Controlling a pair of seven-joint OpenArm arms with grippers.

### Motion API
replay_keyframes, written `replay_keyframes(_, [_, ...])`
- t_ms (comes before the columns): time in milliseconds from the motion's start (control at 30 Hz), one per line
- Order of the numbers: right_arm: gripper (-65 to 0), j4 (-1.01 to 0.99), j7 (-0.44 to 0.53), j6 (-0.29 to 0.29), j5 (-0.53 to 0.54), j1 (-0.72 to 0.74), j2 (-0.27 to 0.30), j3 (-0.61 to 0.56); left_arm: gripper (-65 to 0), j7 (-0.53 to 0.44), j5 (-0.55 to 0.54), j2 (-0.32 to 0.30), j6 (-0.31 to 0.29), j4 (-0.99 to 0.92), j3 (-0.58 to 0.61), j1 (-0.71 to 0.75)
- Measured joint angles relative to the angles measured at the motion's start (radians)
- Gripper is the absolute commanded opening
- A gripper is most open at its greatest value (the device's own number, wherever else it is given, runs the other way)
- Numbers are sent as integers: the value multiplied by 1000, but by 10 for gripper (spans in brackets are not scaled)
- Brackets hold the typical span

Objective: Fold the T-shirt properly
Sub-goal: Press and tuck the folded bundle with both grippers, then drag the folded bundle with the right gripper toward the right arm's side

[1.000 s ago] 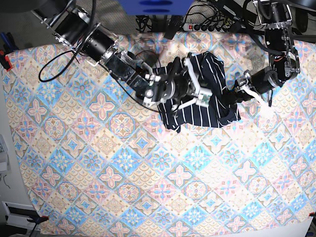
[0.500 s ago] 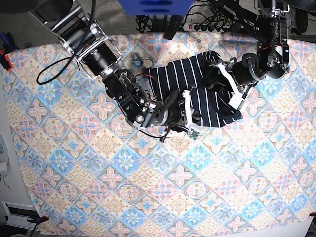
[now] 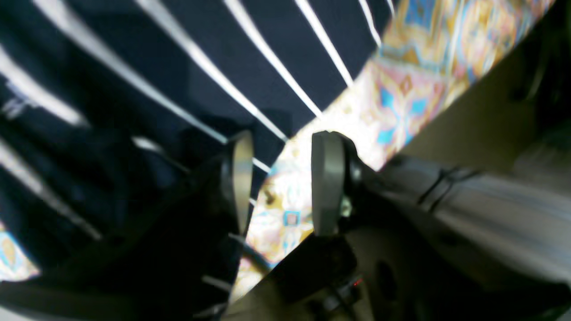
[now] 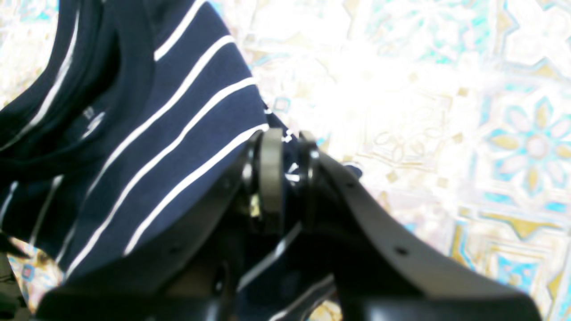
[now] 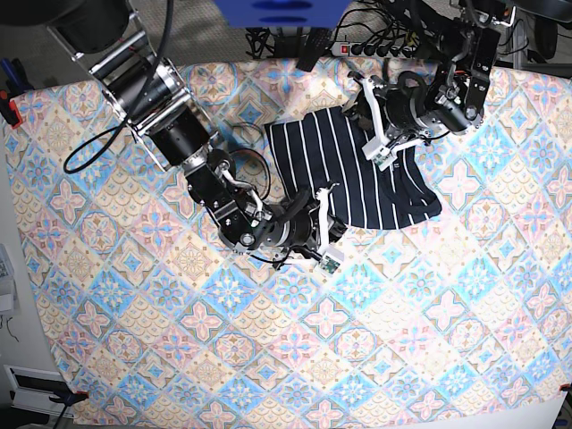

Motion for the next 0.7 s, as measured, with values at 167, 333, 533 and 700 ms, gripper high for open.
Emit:
replay_keyframes(167, [-586,-92,17,-2,-3,11,2,0,-437,-3,95,-13,6,-84,-2,-14])
replay_keyframes(333, [-586,-90,19,6,3,9,40,-11,-437,-29,95,-35,5,-202,3,-65])
replay_keyframes(533, [-586,9,15,-7,1,-21,155,-152,-437,-112,72,-32,-11,-325,5,-160])
replay_keyframes(700, [-586,198,-56,-4,-2,-106,260,-166,-437,-159,65,-9,-19,-425,6,-254])
